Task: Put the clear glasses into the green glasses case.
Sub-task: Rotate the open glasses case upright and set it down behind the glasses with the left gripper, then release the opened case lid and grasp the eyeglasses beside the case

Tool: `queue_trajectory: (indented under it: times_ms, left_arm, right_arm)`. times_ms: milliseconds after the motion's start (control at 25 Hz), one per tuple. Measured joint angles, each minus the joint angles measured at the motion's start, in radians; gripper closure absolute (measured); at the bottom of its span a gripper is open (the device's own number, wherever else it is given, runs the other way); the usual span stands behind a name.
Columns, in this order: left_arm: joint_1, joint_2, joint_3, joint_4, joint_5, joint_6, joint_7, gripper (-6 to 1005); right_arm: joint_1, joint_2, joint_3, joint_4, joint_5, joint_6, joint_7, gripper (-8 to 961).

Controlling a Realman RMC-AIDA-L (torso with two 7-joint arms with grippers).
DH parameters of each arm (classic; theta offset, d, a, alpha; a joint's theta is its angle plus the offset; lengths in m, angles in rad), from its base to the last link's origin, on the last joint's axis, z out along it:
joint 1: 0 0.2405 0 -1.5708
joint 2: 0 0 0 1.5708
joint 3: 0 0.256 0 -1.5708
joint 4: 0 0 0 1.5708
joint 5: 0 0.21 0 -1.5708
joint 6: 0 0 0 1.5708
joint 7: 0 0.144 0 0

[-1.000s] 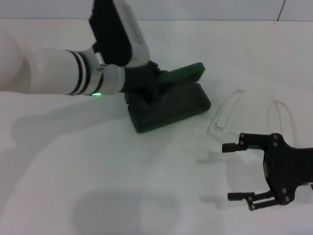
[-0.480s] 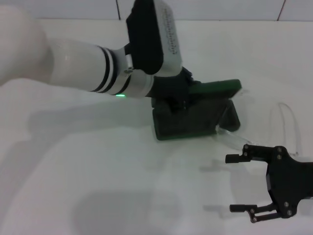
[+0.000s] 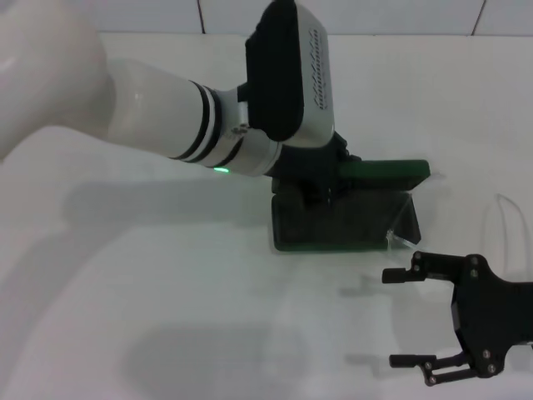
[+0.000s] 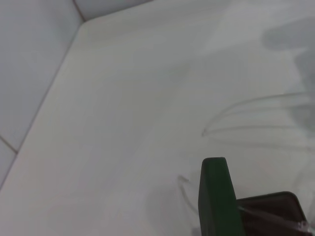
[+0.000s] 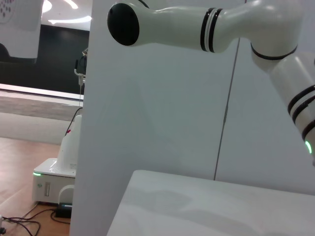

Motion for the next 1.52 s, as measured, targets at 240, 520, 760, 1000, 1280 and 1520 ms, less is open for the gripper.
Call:
queue_trajectory:
  times_ms: [240, 520, 760, 1000, 1280, 1520]
  left_arm:
    - [-0.034, -0.001, 0.023, -0.045, 0.005, -0.006, 0.026, 782]
    - [-0.031, -0.006, 0.025, -0.045, -0.001, -0.022, 0.044, 779]
    - [-0.027, -0.007, 0.04, -0.048, -0.027, -0.045, 0.059, 776]
    - [-0.016, -0.005, 0.036, -0.044, -0.04, -0.045, 0.061, 598]
    - [0.059, -0.004, -0.008, 0.029, -0.113, -0.047, 0.103, 467]
    - [0.213, 0.001, -0.108, 0.046, -0.494, 0.018, 0.369, 467]
  right_arm:
    - [-0.002, 0.004, -0.003, -0.001, 0.0, -0.018, 0.0, 171]
    - [-0.01, 0.004, -0.002, -0.002, 0.0, -0.023, 0.001, 172]
    - [-0.011, 0.004, 0.003, 0.001, 0.0, -0.023, 0.006, 173]
    - [-0.009, 0.004, 0.004, -0.002, 0.0, -0.021, 0.009, 174]
    - [0.0, 0.003, 0.005, -0.013, 0.003, -0.015, 0.031, 176]
    - [-0.007, -0.009, 0.006, -0.093, 0.001, -0.024, 0.122, 177]
